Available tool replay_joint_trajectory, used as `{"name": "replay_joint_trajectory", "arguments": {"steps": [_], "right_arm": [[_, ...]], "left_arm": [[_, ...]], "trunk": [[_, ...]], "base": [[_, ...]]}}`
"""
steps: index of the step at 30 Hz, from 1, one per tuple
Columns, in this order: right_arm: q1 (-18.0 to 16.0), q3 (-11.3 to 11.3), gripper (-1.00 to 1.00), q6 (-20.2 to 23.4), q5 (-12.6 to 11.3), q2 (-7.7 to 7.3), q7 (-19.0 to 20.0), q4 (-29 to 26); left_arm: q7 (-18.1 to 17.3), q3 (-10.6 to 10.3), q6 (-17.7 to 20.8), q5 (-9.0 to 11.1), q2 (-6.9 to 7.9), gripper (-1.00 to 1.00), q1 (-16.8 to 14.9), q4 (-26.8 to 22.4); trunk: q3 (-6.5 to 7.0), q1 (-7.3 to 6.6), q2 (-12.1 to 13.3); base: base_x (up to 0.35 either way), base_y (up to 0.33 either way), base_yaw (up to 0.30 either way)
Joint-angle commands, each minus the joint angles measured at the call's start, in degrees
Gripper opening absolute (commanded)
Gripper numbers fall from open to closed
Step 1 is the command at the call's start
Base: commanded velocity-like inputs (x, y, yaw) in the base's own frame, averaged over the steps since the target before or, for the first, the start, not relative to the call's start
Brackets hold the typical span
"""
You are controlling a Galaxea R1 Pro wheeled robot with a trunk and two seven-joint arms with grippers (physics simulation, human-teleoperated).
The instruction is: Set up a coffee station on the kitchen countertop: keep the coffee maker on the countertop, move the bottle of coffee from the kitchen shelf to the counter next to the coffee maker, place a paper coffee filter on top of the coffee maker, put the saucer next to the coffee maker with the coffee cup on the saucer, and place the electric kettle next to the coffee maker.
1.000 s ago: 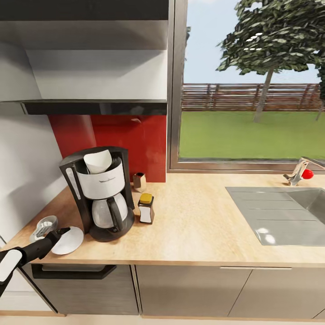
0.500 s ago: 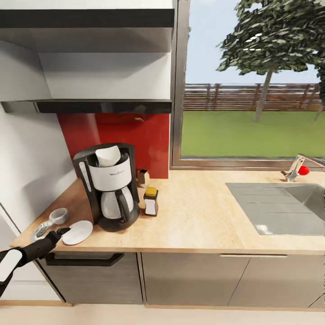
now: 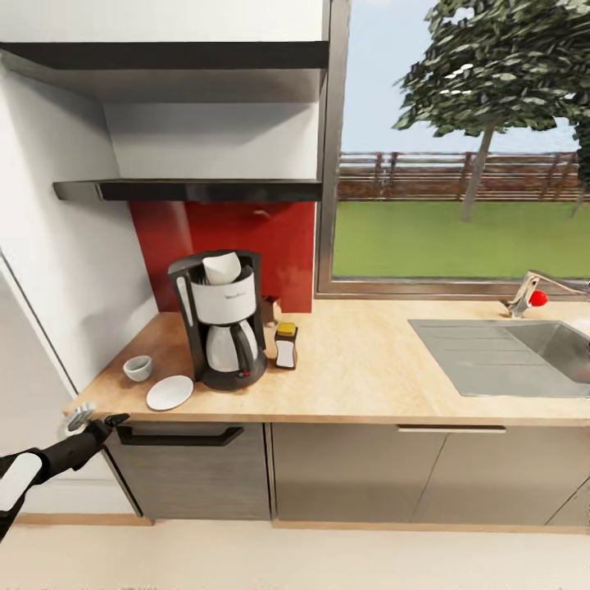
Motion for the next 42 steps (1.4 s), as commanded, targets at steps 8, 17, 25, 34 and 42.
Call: {"name": "replay_joint_trajectory", "arguments": {"steps": [8, 17, 25, 34, 42], "right_arm": [[-0.1, -0.5, 1.00, -0.2, 0.6, -0.01, -0.1, 0.1], [-0.1, -0.5, 1.00, -0.2, 0.6, -0.01, -0.1, 0.1], [-0.1, -0.5, 1.00, -0.2, 0.6, -0.22, -0.1, 0.1], [-0.1, -0.5, 1.00, -0.1, 0.5, -1.41, -0.2, -0.1], [-0.1, -0.6, 1.00, 0.0, 0.4, -1.48, -0.1, -0.1]], "left_arm": [[-2.5, -0.2, 0.4, -0.3, -2.87, 1.00, 8.1, 0.0], [-3.1, -3.9, -17.7, -18.9, -5.22, 1.00, 17.3, 15.4], [-2.2, -4.2, -46.1, -38.2, -6.14, 1.00, 20.5, 38.3], [12.5, -4.3, -48.4, -45.1, -9.53, 1.00, 24.4, 39.7], [18.0, -4.3, -48.5, -53.1, -13.41, 1.00, 24.5, 39.6]], "trunk": [[-0.13, 0.02, -0.1], [-0.13, 0.02, -0.1], [-0.13, 0.02, -0.1], [-0.13, 0.02, -0.1], [-0.13, 0.02, -0.1]], "base": [[-0.030, 0.006, 0.000], [0.000, 0.000, 0.000], [0.000, 0.000, 0.000], [0.000, 0.000, 0.000], [0.000, 0.000, 0.000]]}}
